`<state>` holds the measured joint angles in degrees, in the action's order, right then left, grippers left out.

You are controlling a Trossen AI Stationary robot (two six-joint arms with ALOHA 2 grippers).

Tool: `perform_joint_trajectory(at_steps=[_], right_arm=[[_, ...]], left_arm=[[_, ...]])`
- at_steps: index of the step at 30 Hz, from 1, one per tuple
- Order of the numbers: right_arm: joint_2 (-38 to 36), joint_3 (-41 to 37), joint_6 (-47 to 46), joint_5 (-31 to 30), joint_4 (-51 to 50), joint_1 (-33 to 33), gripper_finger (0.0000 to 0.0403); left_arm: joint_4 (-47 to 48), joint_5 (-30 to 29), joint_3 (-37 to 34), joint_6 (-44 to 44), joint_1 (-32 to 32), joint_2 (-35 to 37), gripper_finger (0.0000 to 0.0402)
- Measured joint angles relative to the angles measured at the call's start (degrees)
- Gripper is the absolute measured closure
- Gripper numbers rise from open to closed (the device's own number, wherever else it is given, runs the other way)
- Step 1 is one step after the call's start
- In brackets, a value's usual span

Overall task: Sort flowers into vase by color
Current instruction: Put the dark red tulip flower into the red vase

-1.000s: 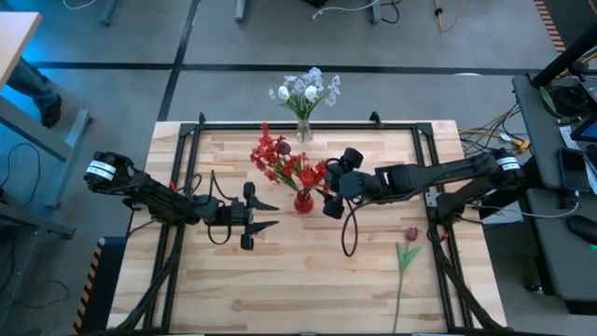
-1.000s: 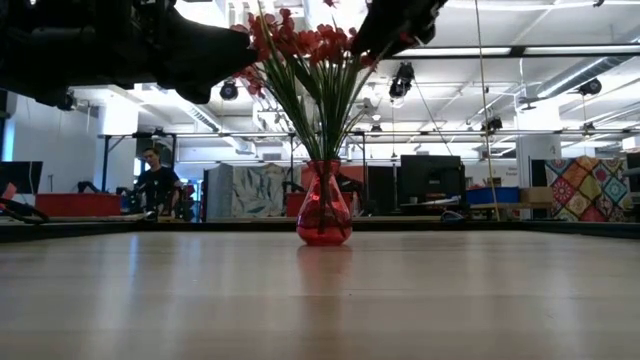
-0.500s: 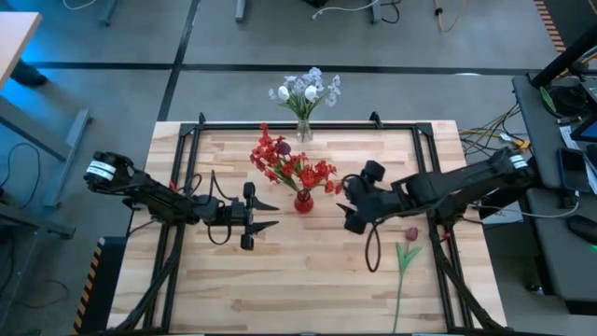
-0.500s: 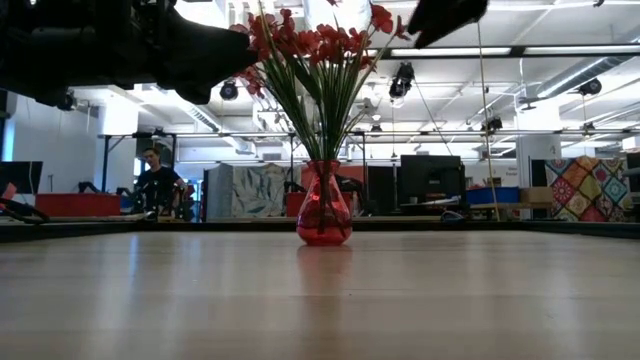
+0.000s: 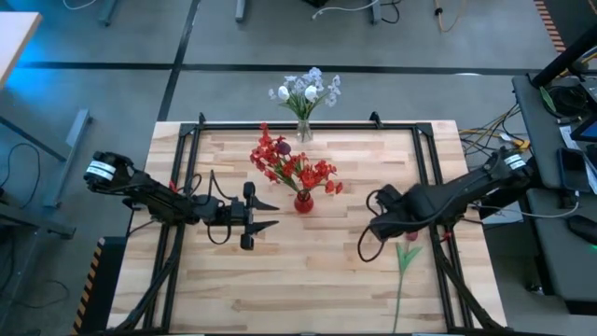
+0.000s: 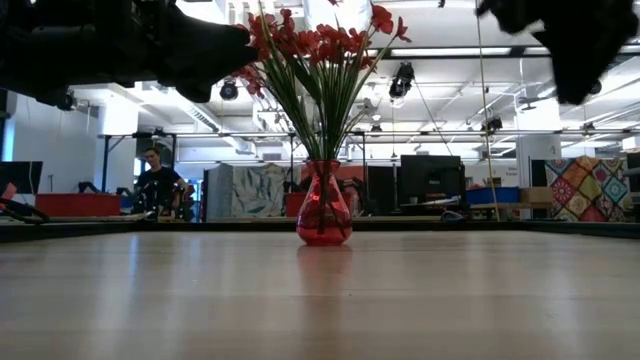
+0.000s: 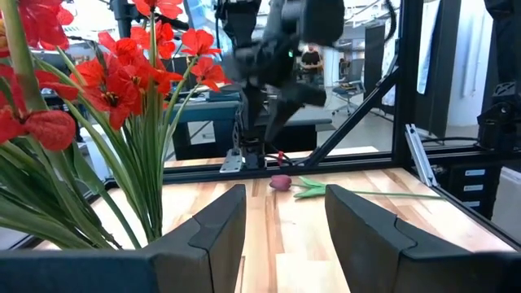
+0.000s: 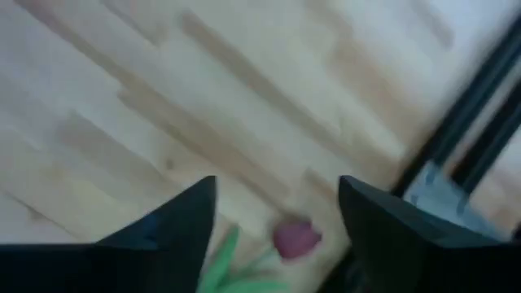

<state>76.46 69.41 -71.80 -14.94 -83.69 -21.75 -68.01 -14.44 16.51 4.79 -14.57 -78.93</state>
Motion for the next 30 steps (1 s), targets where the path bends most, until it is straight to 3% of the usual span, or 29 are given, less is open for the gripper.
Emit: perform_joint_trajectory(at_steps=[8,10,14,19,30], right_arm=[[-0.73,-10.05,-4.89,14.47,3.17,0.13,0.0362],[-1.39,-12.34,-7.01,17.25,6.61,0.04,0.0382],[-2.44,-16.58,-13.94,21.11,13.97,-0.42,0.0383],[-2.47,-18.62,-25.31,21.33,20.22,-5.48,0.0371],[-1.27,-21.10,-56.05,20.61,24.74,-22.63,0.0248]], left_arm=[[0.20,0.00,-0.05,-0.84,0.00,-0.01,0.0247],[0.24,0.00,0.01,-0.86,0.00,-0.01,0.0247],[0.35,0.00,-0.04,-1.08,0.00,-0.03,0.0247],[0.54,0.00,-0.13,-1.08,0.00,-0.05,0.0247],[1.08,0.00,-0.15,-1.08,0.00,-0.05,0.0247]])
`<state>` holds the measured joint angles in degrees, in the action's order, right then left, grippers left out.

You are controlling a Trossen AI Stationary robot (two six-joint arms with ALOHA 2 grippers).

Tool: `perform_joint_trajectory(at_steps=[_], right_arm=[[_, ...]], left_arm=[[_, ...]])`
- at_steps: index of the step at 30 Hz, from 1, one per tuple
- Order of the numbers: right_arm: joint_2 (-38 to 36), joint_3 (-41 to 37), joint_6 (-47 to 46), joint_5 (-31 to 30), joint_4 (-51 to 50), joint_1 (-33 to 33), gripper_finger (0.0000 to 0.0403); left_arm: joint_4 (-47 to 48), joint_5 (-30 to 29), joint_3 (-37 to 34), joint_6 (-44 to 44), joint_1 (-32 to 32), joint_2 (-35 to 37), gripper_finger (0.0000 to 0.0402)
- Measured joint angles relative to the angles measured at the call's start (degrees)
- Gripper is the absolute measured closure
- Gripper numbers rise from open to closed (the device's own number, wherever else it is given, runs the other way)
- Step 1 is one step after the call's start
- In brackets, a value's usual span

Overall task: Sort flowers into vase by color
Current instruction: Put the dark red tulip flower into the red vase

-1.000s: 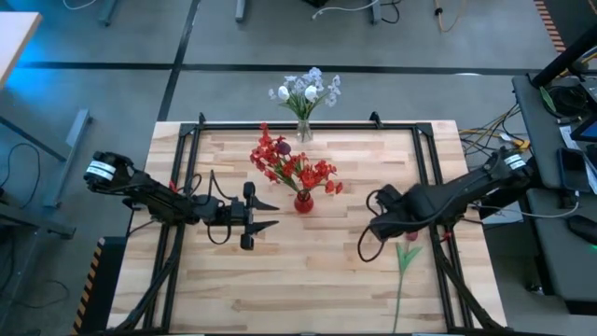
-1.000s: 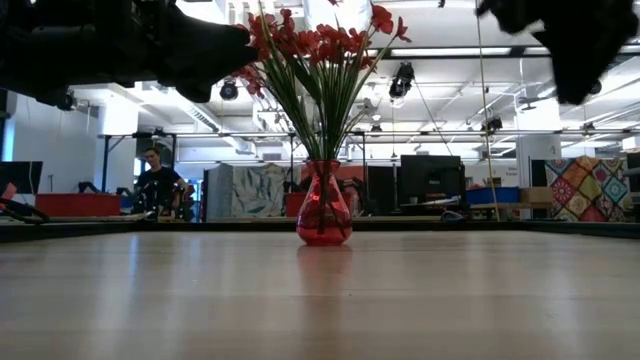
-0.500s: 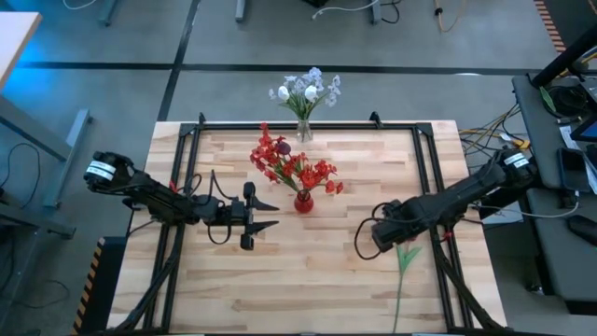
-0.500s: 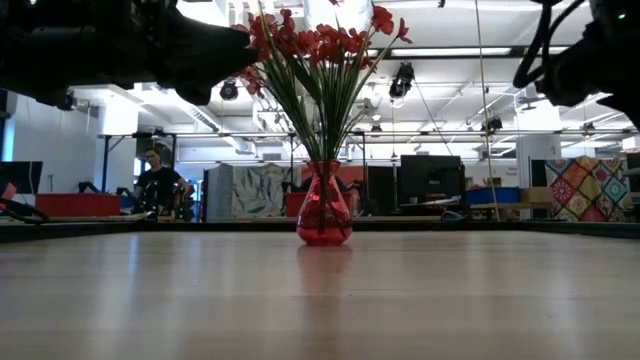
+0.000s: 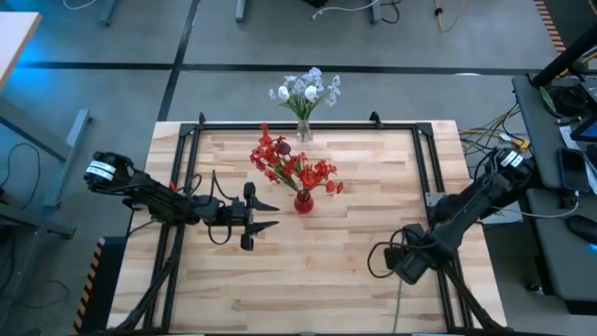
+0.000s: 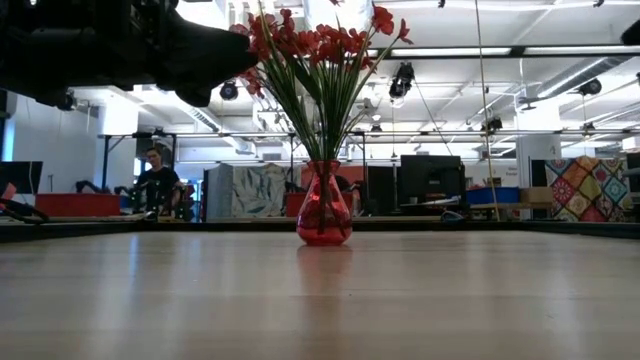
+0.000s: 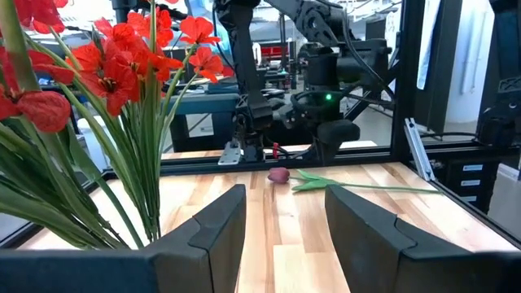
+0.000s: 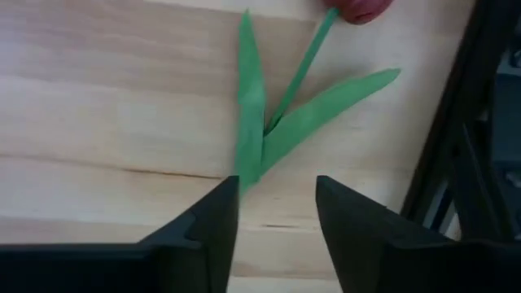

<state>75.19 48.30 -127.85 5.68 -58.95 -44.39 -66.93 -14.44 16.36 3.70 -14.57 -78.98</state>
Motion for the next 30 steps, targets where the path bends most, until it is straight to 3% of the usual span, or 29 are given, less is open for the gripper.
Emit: perform_joint_trajectory(at_steps=[7,18,23,30], right_arm=[[0.77,-2.89,-4.13,-2.32,3.38,-1.66,0.0226],[0.78,-11.45,-4.59,-2.85,17.22,-1.61,0.0256],[0.68,-12.75,-4.36,-3.74,18.96,-1.63,0.0283],[0.68,-12.86,-1.51,-6.49,19.09,-1.65,0.0354]], left_arm=[[0.10,0.00,0.00,-0.41,0.00,0.00,0.0247],[0.37,0.02,0.00,-1.27,0.00,0.00,0.0247],[0.38,0.00,0.00,-1.27,0.00,0.00,0.0247],[0.49,0.02,-0.11,-1.46,0.00,0.00,0.0247]])
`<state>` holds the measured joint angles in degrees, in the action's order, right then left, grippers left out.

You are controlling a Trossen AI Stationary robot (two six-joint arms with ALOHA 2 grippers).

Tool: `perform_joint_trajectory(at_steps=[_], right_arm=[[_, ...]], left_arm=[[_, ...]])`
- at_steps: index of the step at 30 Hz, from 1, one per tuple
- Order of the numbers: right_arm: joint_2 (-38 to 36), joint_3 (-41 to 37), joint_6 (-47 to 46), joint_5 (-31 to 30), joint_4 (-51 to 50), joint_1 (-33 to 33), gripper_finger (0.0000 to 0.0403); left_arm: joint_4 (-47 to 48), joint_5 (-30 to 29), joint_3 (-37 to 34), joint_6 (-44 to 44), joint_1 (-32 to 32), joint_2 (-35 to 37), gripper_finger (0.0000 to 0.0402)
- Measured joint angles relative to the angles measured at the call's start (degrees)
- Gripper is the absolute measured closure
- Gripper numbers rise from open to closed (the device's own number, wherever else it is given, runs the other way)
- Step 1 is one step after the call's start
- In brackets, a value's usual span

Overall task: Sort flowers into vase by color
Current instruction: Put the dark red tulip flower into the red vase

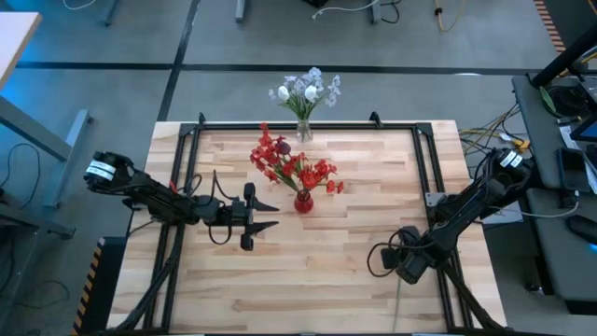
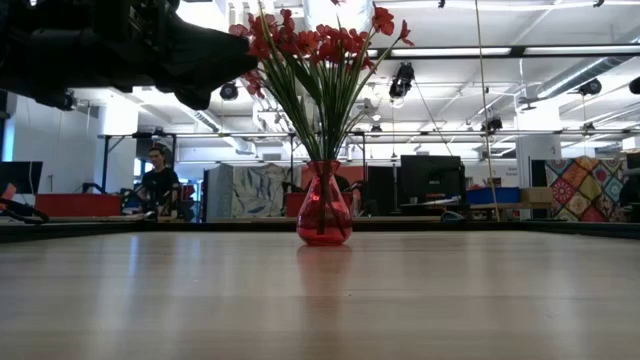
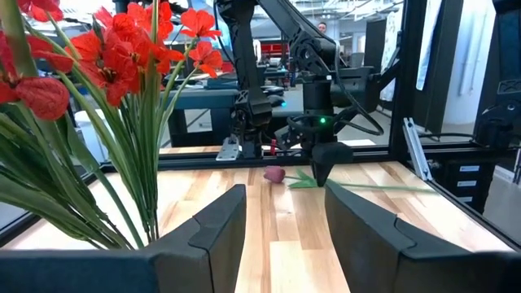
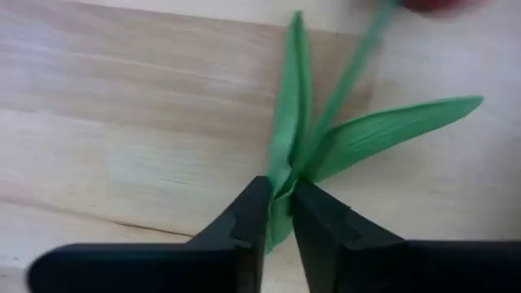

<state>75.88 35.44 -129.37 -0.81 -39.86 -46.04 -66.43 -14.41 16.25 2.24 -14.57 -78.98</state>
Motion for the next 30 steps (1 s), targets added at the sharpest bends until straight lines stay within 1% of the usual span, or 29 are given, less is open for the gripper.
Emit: perform_joint_trajectory(at_steps=[4,9,13,17,19,21,23,28,30], right_arm=[[0.04,0.42,2.37,-1.40,-0.28,0.02,0.0383],[0.13,5.45,7.74,-8.74,-2.89,0.07,0.0387],[0.35,10.87,18.43,-16.22,-6.94,0.65,0.0387],[0.35,15.01,32.28,-24.52,-7.15,3.16,0.0387],[0.34,16.98,40.81,-27.51,-6.31,4.95,0.0387],[0.33,18.25,50.59,-29.62,-3.35,7.20,0.0387],[0.33,18.71,60.15,-30.76,1.90,9.73,0.0387],[0.76,18.23,83.50,-30.00,20.34,15.19,0.0388],[1.09,18.27,91.57,-29.76,25.06,16.76,0.0388]], left_arm=[[-0.14,-0.01,-0.55,-0.42,0.00,0.11,0.0254],[-2.14,0.00,-2.34,-1.24,0.02,1.23,0.0275],[-2.09,-0.02,-3.75,-0.38,0.09,3.04,0.0290],[-2.17,-1.01,-6.07,-0.15,0.11,6.33,0.0304],[-2.14,-2.03,-7.72,-0.13,0.11,8.59,0.0314],[-2.26,-2.19,-9.04,-0.20,0.17,10.68,0.0325],[-2.19,-2.21,-10.68,-0.35,0.15,13.11,0.0336],[-2.33,-3.08,-13.47,-0.39,0.15,17.56,0.0371],[-2.30,-3.15,-14.34,-0.33,0.15,18.72,0.0385]])
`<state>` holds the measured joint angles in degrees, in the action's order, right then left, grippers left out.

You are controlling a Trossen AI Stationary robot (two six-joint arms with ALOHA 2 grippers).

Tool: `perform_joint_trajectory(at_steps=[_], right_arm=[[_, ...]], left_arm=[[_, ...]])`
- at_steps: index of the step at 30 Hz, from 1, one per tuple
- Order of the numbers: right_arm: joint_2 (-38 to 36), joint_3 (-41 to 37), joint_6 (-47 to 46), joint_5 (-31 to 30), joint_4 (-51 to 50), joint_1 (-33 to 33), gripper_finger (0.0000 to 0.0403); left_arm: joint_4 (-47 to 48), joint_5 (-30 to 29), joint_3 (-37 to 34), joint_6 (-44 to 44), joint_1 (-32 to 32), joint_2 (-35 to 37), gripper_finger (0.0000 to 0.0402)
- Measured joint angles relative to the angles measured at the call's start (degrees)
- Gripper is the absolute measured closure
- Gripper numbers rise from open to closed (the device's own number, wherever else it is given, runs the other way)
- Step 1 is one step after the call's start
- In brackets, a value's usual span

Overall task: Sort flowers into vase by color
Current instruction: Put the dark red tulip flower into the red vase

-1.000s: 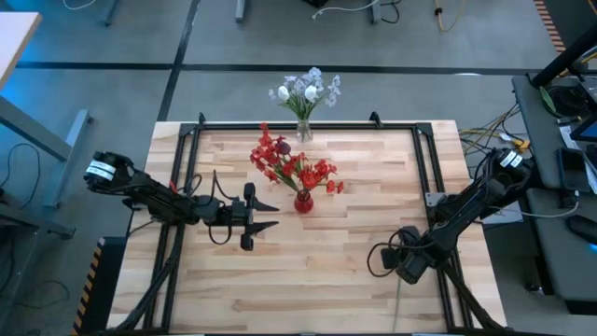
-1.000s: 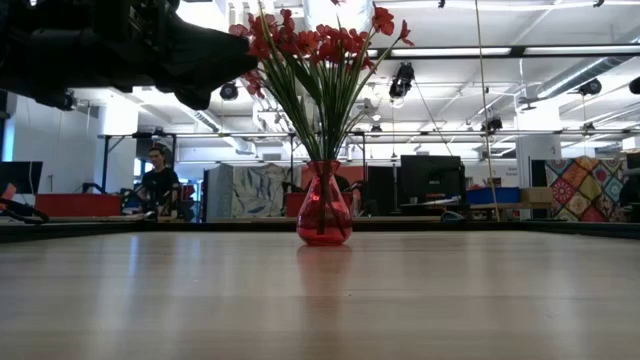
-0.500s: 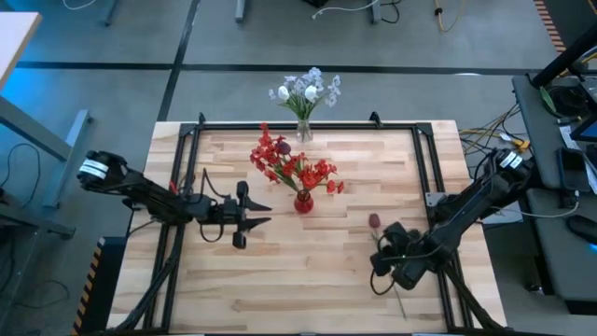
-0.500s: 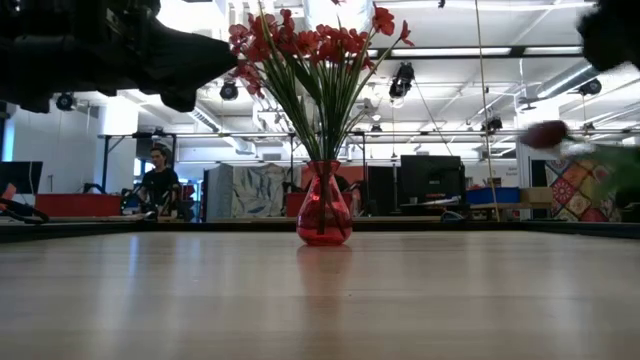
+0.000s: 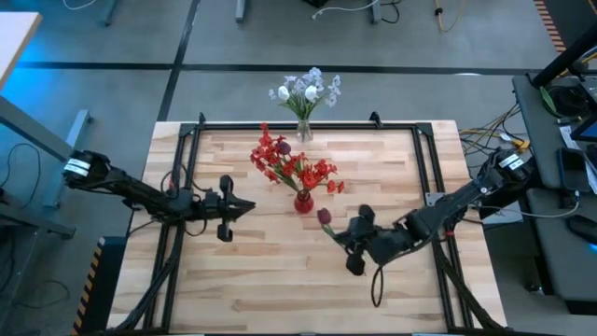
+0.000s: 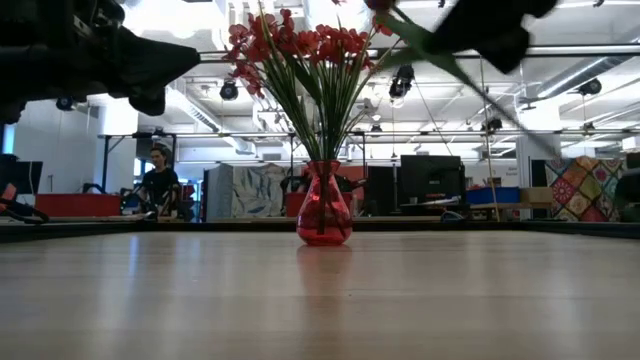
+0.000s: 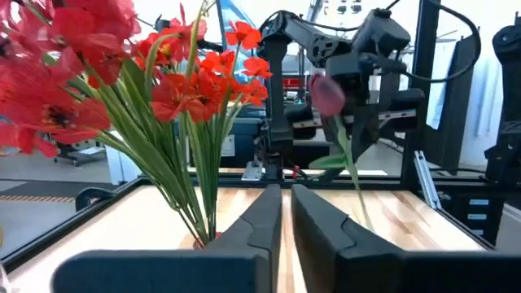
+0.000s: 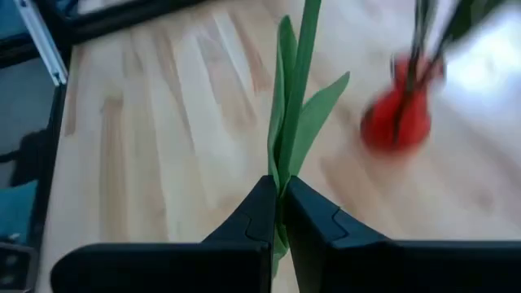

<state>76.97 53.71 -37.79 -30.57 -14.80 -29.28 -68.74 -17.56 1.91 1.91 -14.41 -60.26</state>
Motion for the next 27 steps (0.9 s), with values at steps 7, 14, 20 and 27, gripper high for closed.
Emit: perform_joint_trajectory(at_steps=[7,14,20,27], right_arm=[[0.20,0.16,21.53,2.07,14.22,6.37,0.0388],[0.20,0.16,38.32,4.00,29.29,9.23,0.0388],[0.20,0.16,44.99,4.02,37.54,11.95,0.0388],[0.20,0.16,47.03,5.70,40.99,18.12,0.0388]], left_arm=[[-0.30,-0.49,-0.77,0.10,0.00,1.29,0.0398],[-0.10,-4.35,-0.77,0.04,0.04,0.75,0.0401],[-0.26,-4.39,-0.77,-0.02,0.00,0.73,0.0401],[-0.23,-4.41,-0.77,0.04,0.00,0.69,0.0401]])
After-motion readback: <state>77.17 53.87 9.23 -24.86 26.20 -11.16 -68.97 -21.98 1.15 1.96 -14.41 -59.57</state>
